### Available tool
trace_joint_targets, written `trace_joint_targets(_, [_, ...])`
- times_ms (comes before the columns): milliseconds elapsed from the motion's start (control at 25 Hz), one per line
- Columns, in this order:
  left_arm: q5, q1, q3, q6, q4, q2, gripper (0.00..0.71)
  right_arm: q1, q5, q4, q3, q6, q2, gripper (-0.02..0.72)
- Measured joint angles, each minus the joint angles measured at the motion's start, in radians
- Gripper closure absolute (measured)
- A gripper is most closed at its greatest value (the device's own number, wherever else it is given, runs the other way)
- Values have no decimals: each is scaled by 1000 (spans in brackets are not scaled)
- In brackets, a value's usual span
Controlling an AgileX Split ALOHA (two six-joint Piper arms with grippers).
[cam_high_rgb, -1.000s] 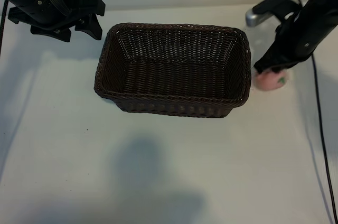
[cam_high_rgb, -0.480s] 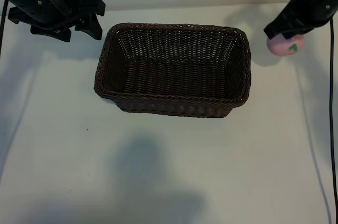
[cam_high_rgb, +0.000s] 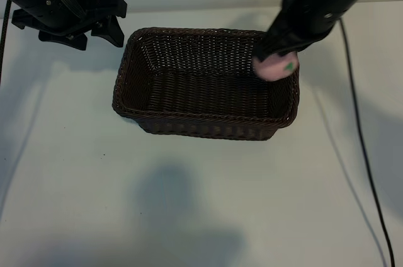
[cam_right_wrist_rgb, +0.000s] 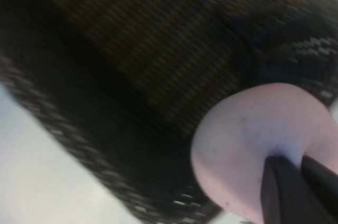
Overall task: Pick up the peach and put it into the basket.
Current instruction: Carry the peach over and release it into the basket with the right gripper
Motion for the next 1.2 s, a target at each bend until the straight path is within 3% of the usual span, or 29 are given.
trace_joint_targets(200, [0, 0, 0, -1, 0, 0, 133, 60, -33, 2, 0, 77, 16, 668])
trace_joint_targets(360, [0, 0, 0, -1, -2, 0, 133, 69, -76, 27, 0, 294, 65, 668])
trace_joint_targets(520, [0, 0, 0, -1, -4, 0, 133, 69, -98, 30, -18, 435, 112, 668])
trace_joint_targets(920, [-1, 0, 0, -1, -8, 0, 133, 69, -166, 34, -60, 556, 244, 668])
trace_joint_targets(1200, [-1, 0, 0, -1, -8, 0, 133, 71, -217, 37, -60, 579, 295, 668])
